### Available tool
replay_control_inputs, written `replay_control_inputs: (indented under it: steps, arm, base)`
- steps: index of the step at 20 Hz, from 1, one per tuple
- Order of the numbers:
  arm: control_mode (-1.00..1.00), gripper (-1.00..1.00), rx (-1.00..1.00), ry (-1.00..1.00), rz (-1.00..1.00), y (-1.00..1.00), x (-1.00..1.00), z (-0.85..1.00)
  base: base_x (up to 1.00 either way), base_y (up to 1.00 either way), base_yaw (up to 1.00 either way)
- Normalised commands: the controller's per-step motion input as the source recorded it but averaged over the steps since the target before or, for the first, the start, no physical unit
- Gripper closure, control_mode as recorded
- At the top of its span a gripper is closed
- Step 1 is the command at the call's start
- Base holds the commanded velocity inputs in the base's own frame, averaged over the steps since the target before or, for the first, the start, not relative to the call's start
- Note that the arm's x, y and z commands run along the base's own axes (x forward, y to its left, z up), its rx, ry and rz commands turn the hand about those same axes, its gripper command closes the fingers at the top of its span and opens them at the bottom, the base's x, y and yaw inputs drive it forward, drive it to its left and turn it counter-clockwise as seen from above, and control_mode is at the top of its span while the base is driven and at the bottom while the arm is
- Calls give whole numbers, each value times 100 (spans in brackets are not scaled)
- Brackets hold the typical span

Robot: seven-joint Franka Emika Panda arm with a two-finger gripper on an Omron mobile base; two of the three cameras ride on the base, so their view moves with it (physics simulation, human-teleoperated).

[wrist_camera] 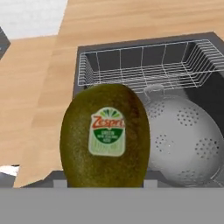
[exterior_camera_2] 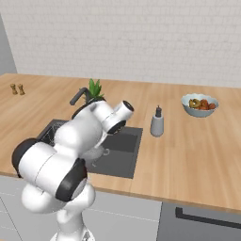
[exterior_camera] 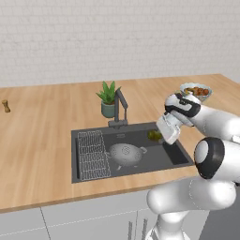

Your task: Put the colander in the sink, put the kiwi in the colander, and turn on the sink faucet and pour water over the colander.

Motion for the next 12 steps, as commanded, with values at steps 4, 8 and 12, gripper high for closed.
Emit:
replay_control_inputs:
  steps: [4, 8, 12]
  arm:
    - [-100, 100, 0, 0, 17, 39, 75, -41]
    - [-100, 100, 0, 0, 17, 33, 66, -53]
    - [-100, 100, 0, 0, 17, 21, 60, -61]
  base:
    - [0, 0, 0]
    - [0, 0, 0]
    - [0, 0, 0]
